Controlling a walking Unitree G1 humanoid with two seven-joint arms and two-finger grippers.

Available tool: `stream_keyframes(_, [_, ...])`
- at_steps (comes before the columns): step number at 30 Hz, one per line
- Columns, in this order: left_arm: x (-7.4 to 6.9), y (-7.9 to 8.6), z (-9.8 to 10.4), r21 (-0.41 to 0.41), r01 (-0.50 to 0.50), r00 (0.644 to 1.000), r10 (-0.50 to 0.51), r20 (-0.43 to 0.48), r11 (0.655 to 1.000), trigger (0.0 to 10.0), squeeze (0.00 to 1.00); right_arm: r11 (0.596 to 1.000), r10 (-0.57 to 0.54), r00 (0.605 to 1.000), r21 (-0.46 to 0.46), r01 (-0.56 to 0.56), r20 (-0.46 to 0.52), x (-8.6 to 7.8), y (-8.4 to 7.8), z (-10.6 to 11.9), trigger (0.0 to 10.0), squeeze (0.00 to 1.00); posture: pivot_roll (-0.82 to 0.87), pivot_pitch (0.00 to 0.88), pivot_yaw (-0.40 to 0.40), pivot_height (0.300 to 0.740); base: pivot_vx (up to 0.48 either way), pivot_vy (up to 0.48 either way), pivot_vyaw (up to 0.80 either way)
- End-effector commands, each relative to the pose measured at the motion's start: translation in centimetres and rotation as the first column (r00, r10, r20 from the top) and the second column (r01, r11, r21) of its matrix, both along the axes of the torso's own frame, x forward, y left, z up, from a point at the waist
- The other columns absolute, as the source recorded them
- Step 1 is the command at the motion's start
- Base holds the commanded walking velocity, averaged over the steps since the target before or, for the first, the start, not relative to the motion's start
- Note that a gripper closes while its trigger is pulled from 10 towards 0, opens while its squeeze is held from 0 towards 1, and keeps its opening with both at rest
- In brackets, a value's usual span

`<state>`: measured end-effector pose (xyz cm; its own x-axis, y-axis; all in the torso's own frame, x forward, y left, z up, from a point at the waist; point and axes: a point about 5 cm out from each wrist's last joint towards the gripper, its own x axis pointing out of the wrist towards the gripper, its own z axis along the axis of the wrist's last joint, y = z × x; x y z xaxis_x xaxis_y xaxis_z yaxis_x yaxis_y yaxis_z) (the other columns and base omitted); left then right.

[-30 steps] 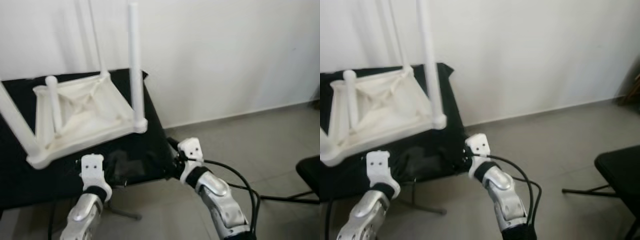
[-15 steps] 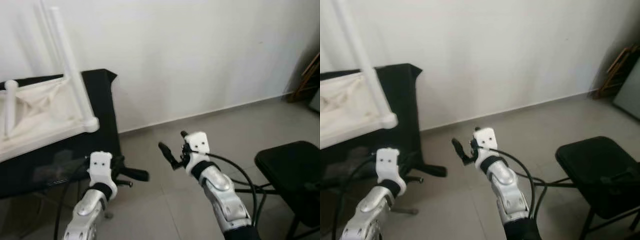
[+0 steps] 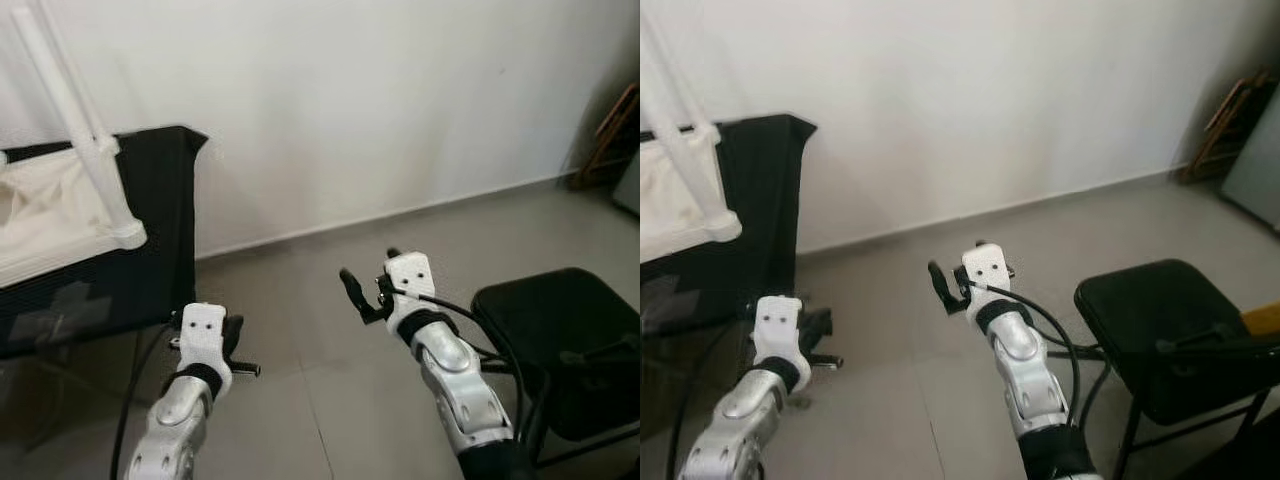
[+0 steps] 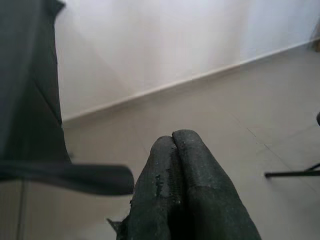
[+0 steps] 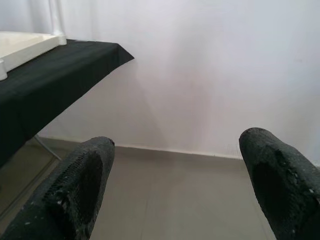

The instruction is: Building children table

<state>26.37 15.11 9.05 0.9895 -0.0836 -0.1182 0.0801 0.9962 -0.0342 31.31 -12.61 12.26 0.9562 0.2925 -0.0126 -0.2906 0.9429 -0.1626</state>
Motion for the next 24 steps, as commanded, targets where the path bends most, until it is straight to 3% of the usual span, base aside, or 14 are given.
stream_keyframes(1, [-0.1,0.4,-0.1,0.015,-0.026,1.000,0.026,0.001,1.000,10.0,0.00,1.000,-0.018,0.999,0.004,0.018,-0.046,0.0,0.1,-0.8,10.0,0.00,-0.08,0.000,0.037,0.740,0.000,0.000,0.00])
stream_keyframes(4, [0.0,0.6,-0.2,0.040,-0.042,0.999,0.041,0.014,0.998,10.0,0.00,0.998,-0.054,0.993,0.024,0.057,-0.103,0.4,-0.1,-1.6,10.0,0.00,-0.08,0.000,0.033,0.740,0.000,0.000,0.00])
stream_keyframes(11, [0.4,0.3,-0.4,0.048,-0.014,1.000,0.015,-0.002,0.999,10.0,0.00,0.996,-0.067,0.990,0.048,0.074,-0.121,0.7,-0.1,-1.9,10.0,0.00,-0.08,0.000,0.041,0.740,0.000,0.000,0.00])
stream_keyframes(24, [0.6,0.1,-0.6,0.027,-0.002,1.000,0.002,-0.001,1.000,10.0,0.00,0.994,-0.071,0.988,0.072,0.081,-0.134,1.1,0.0,-2.0,10.0,0.00,-0.08,0.000,0.040,0.740,0.322,0.000,0.00])
